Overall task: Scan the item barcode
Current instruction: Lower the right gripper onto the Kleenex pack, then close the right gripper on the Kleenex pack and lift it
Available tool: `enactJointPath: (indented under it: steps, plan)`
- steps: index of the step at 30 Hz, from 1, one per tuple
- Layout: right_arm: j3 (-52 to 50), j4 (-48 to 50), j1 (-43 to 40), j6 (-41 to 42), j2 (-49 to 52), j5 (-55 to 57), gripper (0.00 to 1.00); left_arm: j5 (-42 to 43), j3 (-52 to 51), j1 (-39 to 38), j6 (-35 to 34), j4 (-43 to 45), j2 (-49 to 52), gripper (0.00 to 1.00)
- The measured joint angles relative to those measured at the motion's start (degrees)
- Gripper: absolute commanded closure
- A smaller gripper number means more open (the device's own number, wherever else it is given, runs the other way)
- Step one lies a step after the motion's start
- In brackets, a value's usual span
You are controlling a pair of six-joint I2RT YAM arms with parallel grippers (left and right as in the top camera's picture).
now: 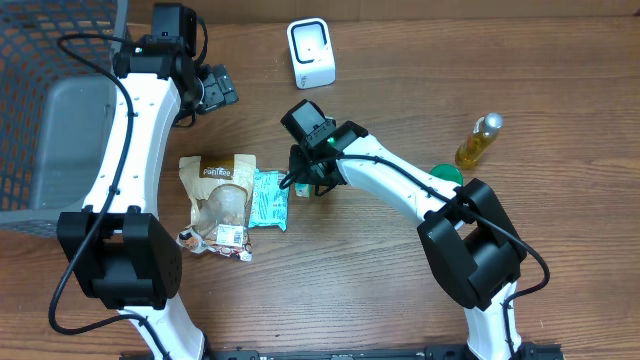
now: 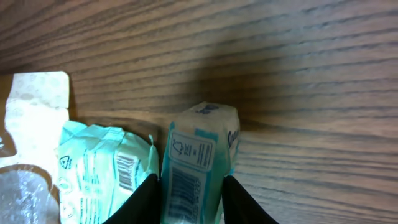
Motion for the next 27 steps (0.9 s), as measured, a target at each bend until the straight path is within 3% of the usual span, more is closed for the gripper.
enactJointPath:
  steps: [10,13,17,21,27]
  plan:
    - [0.0,-0.4,0.0,0.0,0.0,1.0,0.71,0.0,0.0,0.0,0.0,0.0,0.0,0.00]
    - [0.0,-1.2,0.0,0.0,0.0,1.0,0.66,0.0,0.0,0.0,0.0,0.0,0.0,0.00]
    - [0.0,-1.4,0.0,0.0,0.0,1.0,0.66,0.0,0.0,0.0,0.0,0.0,0.0,0.00]
    - [0.0,-1.5,0.0,-0.1,0.0,1.0,0.80,0.0,0.0,0.0,0.0,0.0,0.0,0.00]
    - [0.0,-2.6,-0.6,-0.2,0.0,1.3,0.82,0.0,0.0,0.0,0.0,0.0,0.0,0.00]
